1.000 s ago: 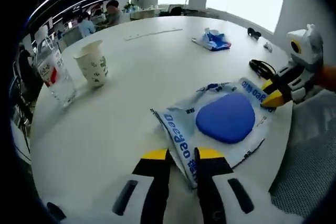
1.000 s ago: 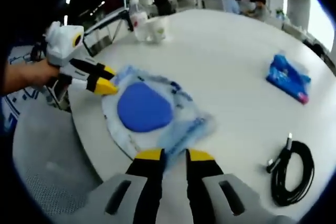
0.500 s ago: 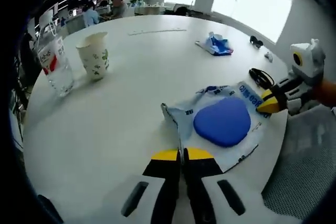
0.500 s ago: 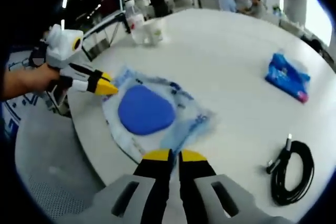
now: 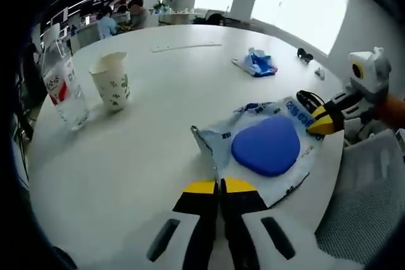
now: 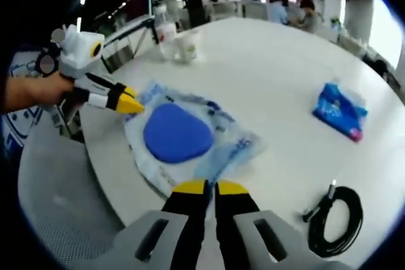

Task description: Arrange the tabletop items into an orderly group along one side of the table until the central work area is clear of visible clutter.

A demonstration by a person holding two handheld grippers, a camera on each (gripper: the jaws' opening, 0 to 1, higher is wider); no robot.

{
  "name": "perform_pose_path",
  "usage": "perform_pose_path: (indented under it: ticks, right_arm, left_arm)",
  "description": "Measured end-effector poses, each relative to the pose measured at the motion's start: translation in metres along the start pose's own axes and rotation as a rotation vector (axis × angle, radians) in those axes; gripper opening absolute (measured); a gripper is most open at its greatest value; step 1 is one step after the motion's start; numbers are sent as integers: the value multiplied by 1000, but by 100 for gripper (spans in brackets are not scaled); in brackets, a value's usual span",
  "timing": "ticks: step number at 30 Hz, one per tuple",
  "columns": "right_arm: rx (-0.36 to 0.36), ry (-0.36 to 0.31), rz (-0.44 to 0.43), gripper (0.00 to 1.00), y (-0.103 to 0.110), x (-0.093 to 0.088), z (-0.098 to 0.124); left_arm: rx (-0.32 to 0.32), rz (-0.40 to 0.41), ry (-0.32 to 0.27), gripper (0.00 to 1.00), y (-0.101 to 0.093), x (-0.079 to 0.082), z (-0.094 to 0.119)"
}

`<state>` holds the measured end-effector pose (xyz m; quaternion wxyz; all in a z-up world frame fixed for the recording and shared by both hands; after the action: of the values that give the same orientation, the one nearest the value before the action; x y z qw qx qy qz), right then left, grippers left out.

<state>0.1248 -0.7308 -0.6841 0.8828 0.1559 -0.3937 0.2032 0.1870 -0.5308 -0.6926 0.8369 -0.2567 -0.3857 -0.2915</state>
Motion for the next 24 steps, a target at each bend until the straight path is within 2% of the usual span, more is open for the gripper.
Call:
perform_pose_path:
  ticks: [9, 20, 24]
  right_arm:
    - [-13, -6, 32, 1, -6, 11, 4]
    - [-38, -23, 55, 0, -29, 23, 8]
    - [-43, -32, 61, 0, -37, 26, 4]
  left_arm:
    - [-10, 4, -17, 0, 2, 11, -5]
    - [-3, 10, -37, 0, -4, 30, -20]
    - [3, 3, -38, 0, -4, 36, -25]
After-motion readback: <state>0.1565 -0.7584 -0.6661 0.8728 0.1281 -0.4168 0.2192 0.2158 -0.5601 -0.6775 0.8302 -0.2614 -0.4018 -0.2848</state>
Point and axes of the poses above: the point that each gripper's makers call its tool centre point, and the gripper's own axes: z roughly backward along the fingers, y roughly to its left, x roughly out of its top, the point moved 4 cm from there along z, roughly backward along the fingers, and after that the axes turned 10 degrees about -y, right-handed, at the moved point
